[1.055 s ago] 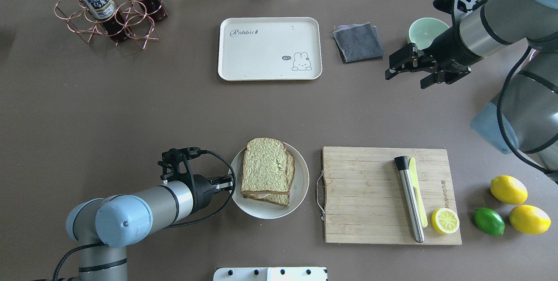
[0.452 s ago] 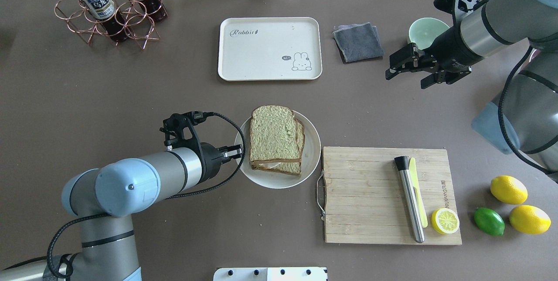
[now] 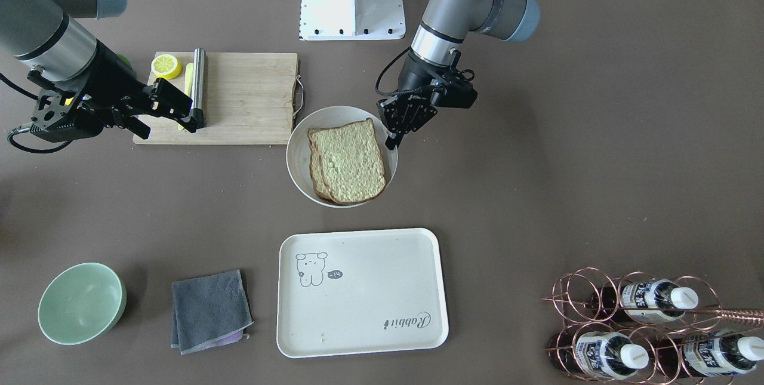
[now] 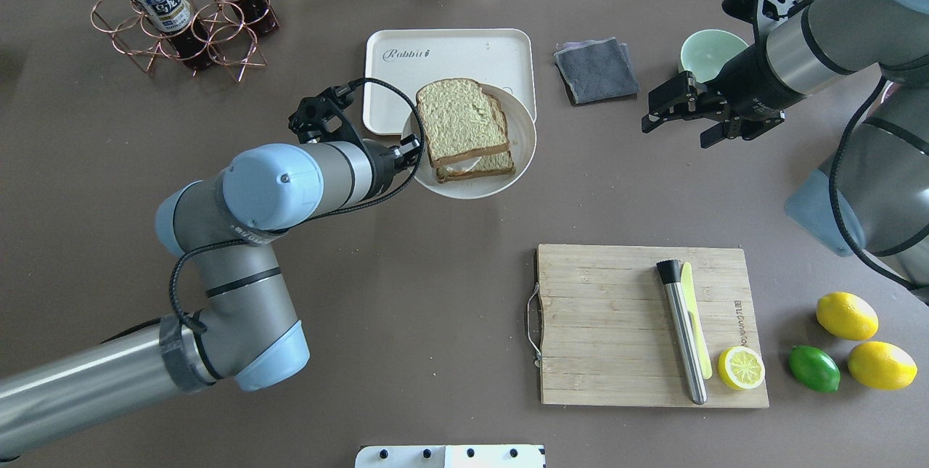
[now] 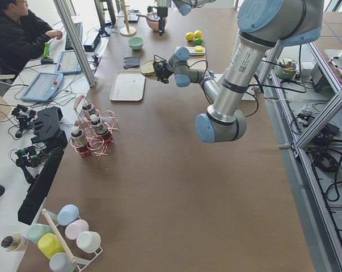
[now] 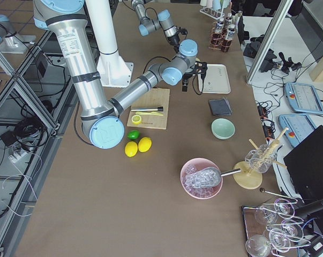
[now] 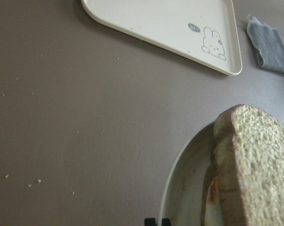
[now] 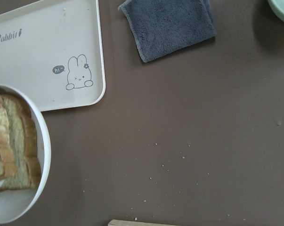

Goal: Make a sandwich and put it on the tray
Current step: 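Slide the plate with the left gripper onto the cream tray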

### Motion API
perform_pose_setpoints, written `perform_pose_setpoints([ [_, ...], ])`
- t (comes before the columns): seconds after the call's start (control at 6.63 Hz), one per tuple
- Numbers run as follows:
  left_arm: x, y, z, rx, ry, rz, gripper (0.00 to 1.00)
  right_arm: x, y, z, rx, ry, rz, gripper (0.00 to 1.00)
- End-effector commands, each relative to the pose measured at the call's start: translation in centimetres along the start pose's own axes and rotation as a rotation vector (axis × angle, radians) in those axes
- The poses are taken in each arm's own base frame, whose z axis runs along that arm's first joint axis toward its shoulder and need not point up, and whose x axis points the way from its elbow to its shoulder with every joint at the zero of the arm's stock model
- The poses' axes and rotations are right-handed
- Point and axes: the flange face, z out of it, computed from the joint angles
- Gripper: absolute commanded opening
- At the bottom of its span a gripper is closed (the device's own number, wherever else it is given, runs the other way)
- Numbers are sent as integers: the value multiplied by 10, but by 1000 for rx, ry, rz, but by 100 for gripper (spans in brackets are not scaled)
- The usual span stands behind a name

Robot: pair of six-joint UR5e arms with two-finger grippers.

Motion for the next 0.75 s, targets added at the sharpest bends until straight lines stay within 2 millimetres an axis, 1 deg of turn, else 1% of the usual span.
perform_pose_setpoints([
  [0.0, 33, -46, 65, 77, -75, -75, 0, 0, -1, 2, 2, 3, 0, 100],
  [0.15, 36, -70, 89, 111, -114, -86, 0, 0, -2, 2, 4, 4, 0, 100],
  [0.3, 21, -91, 107, 134, -119, -100, 0, 1, -3, 3, 2, 7, 5, 100],
  [0.45, 6, -100, 121, 147, -150, -102, 0, 2, -3, 6, -1, 10, 5, 100],
  [0.6, 7, -96, 121, 141, -139, -100, 0, 2, -3, 7, -3, 11, 6, 100],
])
